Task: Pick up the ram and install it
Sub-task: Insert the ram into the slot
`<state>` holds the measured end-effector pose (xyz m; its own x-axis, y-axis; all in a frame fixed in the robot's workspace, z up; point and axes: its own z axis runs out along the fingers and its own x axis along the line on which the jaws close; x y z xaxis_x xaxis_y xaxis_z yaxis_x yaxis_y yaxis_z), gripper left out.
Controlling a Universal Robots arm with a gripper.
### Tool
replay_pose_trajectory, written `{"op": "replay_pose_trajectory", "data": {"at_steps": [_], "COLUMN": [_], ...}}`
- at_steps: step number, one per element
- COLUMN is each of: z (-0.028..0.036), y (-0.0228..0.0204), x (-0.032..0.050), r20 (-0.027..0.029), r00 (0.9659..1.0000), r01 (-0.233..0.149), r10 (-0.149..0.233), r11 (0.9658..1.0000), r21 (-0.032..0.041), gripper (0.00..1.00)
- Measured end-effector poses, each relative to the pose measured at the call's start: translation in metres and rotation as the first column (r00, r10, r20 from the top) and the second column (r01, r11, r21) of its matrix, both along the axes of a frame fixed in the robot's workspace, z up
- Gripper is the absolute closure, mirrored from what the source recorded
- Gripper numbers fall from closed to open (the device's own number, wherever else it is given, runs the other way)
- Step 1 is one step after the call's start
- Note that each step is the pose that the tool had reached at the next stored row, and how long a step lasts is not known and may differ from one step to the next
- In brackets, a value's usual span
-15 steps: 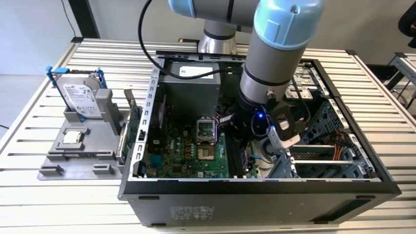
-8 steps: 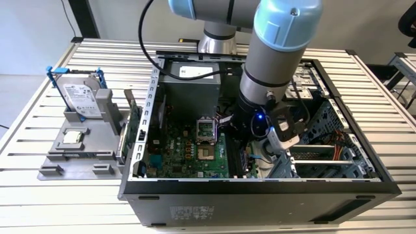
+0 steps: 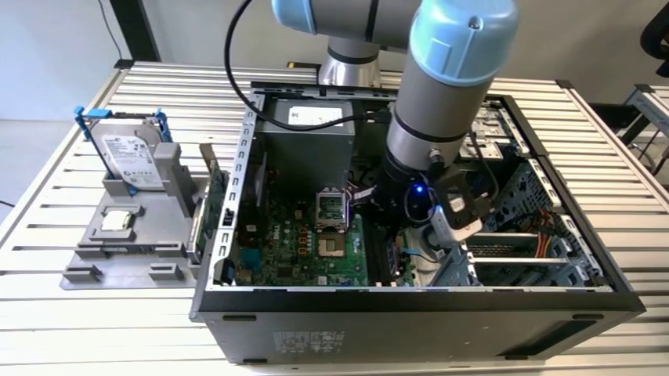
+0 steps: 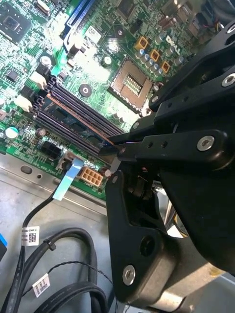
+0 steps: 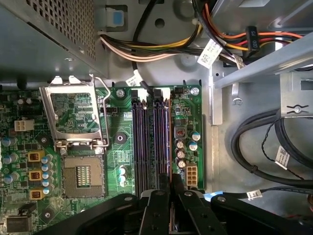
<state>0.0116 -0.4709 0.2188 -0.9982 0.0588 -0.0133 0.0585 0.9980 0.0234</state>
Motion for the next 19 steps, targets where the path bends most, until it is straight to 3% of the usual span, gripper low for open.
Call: {"op": "replay_pose_trajectory", "data": {"at_steps": [19], "z": [0.0025], "y": [-0.0009], "x": [0.0003], "r20": [-0.0061], "r00": [0.9998], "r01": [-0.017], "r10": [0.017], "r11": [0.9998], "r21": [0.0002], "gripper": [1.0]}}
